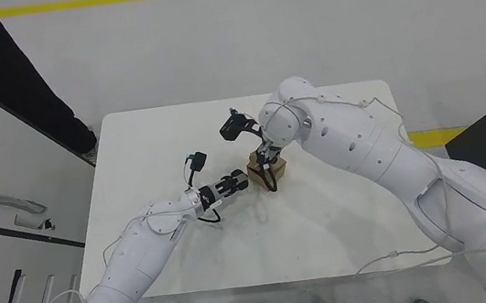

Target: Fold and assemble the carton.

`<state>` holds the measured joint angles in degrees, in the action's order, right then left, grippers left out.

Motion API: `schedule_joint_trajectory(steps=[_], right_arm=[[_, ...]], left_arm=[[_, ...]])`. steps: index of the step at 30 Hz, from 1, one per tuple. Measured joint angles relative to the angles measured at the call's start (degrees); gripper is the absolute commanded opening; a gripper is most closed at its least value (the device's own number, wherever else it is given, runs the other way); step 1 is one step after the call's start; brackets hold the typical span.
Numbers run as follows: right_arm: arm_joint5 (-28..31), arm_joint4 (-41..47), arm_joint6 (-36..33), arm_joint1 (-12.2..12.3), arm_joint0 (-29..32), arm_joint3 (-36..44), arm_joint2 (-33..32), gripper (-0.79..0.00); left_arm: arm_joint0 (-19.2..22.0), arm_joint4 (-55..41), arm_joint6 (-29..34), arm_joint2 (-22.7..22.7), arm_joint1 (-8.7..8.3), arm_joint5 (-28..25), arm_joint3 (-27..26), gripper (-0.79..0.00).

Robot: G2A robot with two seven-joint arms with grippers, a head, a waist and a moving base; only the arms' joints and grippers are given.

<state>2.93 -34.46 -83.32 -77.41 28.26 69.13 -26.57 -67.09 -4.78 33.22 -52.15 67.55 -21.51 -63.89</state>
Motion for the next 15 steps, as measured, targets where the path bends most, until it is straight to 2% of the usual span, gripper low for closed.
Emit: schedule_joint_trajectory(steps=[11, 15], right_arm=[[0.10, -2.64, 0.45, -0.83, 0.84, -0.06, 1.00, -0.705], [0.14, -3.73, 0.56, -1.24, 0.88, -0.21, 1.43, -0.646]], left_arm=[[0.00, 0.00, 0.00, 0.00, 0.00, 0.00, 0.00, -0.785], [0.00, 0.00, 0.00, 0.00, 0.00, 0.00, 0.00, -0.785]])
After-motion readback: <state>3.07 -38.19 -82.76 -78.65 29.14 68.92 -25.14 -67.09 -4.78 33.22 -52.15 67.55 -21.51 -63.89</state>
